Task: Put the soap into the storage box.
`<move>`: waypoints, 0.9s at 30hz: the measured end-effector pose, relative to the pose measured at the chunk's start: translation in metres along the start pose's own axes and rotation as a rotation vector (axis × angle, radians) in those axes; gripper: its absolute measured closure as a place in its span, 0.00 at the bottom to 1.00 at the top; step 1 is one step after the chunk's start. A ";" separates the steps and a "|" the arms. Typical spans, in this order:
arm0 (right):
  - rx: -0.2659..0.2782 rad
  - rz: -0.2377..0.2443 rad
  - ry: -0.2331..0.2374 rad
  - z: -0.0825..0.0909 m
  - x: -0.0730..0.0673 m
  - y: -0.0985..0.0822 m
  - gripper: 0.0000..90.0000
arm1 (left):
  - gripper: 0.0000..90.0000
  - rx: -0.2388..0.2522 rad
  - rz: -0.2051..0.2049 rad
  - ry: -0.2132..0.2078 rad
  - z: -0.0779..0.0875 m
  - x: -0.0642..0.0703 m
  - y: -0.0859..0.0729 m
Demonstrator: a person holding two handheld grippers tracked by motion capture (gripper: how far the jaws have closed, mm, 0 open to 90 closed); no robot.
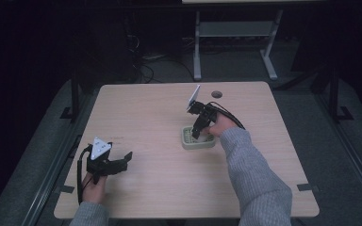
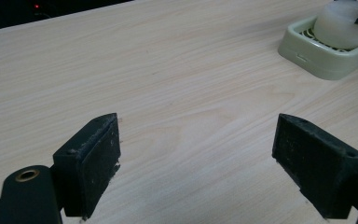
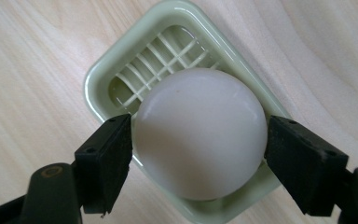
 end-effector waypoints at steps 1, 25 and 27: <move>0.001 0.004 0.001 0.001 0.000 -0.001 0.25 | 0.17 0.001 0.002 -0.001 0.000 0.000 0.000; 0.094 -0.016 0.007 0.031 0.006 -0.036 0.26 | 0.16 -0.007 -0.009 -0.002 -0.001 0.002 -0.001; 0.101 -0.024 0.008 0.033 0.006 -0.040 0.26 | 0.16 -0.006 -0.008 -0.004 -0.001 0.002 -0.001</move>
Point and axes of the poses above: each handheld gripper's, and its own axes: z roughly backward along the jaws, y roughly out of its top, x roughly to its right, the point moved 10 cm from there along -z, roughly forward along the jaws, and after that the axes turned 14 degrees about -x, right-handed, at the moved point
